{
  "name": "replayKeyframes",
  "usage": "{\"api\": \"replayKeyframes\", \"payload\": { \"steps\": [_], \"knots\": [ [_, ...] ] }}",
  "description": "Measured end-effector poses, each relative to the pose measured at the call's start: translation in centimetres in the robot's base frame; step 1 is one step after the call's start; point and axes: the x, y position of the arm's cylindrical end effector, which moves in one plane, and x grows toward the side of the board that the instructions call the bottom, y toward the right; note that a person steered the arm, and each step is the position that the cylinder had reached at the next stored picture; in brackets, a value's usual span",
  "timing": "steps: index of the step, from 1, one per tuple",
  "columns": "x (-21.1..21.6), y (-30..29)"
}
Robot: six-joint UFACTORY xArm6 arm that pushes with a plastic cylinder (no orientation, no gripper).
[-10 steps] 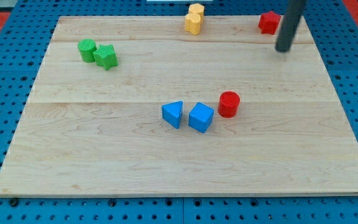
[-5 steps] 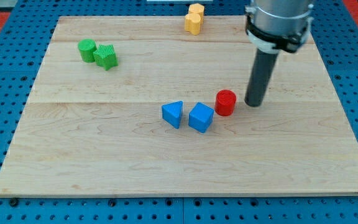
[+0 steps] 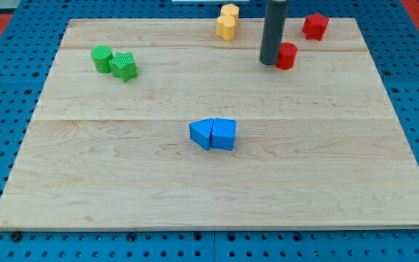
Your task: Move the red circle closer to the red star
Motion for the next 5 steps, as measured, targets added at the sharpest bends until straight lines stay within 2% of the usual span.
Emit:
{"api": "replayKeyframes", "payload": {
  "steps": [1,3,4,5],
  "knots": [
    [0.3,3.4],
    [0.7,4.9],
    [2.0,7.6],
    [1.2,9.0]
  ]
}}
